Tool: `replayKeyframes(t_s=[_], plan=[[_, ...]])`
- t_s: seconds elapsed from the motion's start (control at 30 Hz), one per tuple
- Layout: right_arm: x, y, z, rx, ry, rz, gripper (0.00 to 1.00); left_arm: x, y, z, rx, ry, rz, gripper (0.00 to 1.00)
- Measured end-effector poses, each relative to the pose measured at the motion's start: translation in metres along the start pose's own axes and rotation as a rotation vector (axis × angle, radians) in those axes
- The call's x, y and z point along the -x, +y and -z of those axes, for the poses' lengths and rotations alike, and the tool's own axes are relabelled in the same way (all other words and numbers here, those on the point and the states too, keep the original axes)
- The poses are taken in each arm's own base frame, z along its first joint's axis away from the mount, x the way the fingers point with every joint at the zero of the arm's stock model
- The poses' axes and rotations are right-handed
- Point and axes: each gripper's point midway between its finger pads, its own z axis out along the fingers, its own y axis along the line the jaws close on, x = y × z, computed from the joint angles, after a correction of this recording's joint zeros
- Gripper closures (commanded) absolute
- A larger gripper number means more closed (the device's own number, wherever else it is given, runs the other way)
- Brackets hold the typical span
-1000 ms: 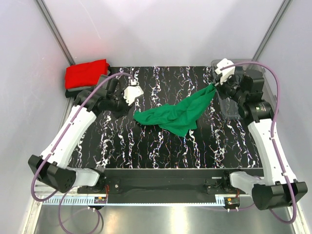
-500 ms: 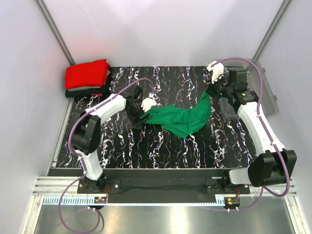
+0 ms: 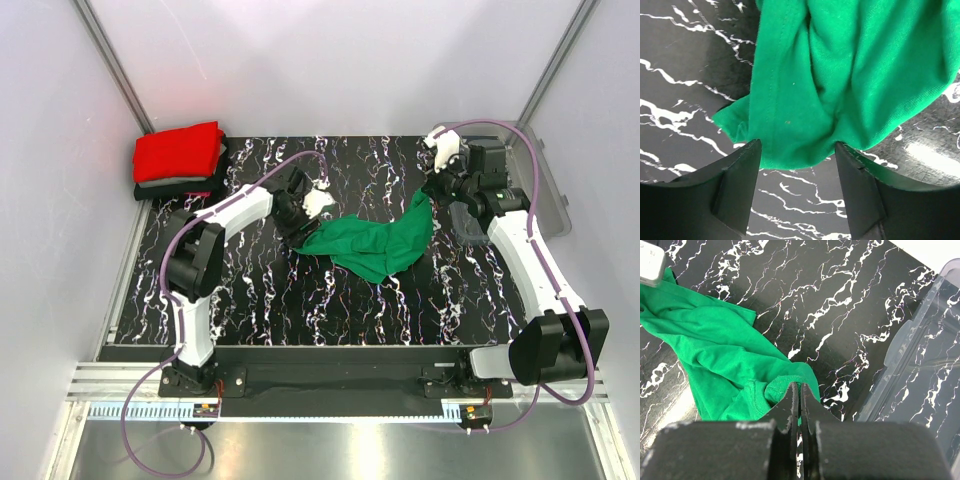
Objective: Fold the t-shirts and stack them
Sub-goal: Flatten the tshirt out
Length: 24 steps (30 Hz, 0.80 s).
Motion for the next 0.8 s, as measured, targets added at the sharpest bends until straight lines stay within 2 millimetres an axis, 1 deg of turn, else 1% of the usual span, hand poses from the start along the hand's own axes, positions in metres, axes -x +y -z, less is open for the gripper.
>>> replayKeyframes(t_s=[0.27, 0.4, 0.47, 0.53, 0.57, 0.6, 0.8], plan=[[-0.002, 0.000, -0.002, 0.002, 0.005, 0.000, 1.00, 0.000, -0.007, -0.001, -0.030, -0.001, 0.002, 0.51], [-0.004, 0.000, -0.004, 0.004, 0.012, -0.003, 1.00, -0.007, -0.014, -0.002, -0.066, 0.024, 0.010, 0.48], [-0.004, -0.001, -0.005, 0.004, 0.013, -0.003, 1.00, -0.009, -0.019, -0.003, -0.092, 0.035, 0.012, 0.50], [-0.003, -0.001, -0.005, 0.003, 0.010, -0.002, 1.00, -0.012, -0.023, -0.004, -0.119, 0.046, 0.010, 0.73], [-0.003, -0.002, -0.006, 0.002, 0.008, -0.001, 1.00, -0.014, -0.026, -0.004, -0.132, 0.053, 0.012, 0.82], [-0.003, -0.002, -0.007, 0.001, 0.006, 0.000, 1.00, -0.016, -0.028, -0.004, -0.141, 0.060, 0.013, 1.00], [-0.001, -0.004, -0.011, -0.001, -0.002, 0.003, 1.00, -0.020, -0.035, 0.000, -0.185, 0.083, 0.014, 1.00]])
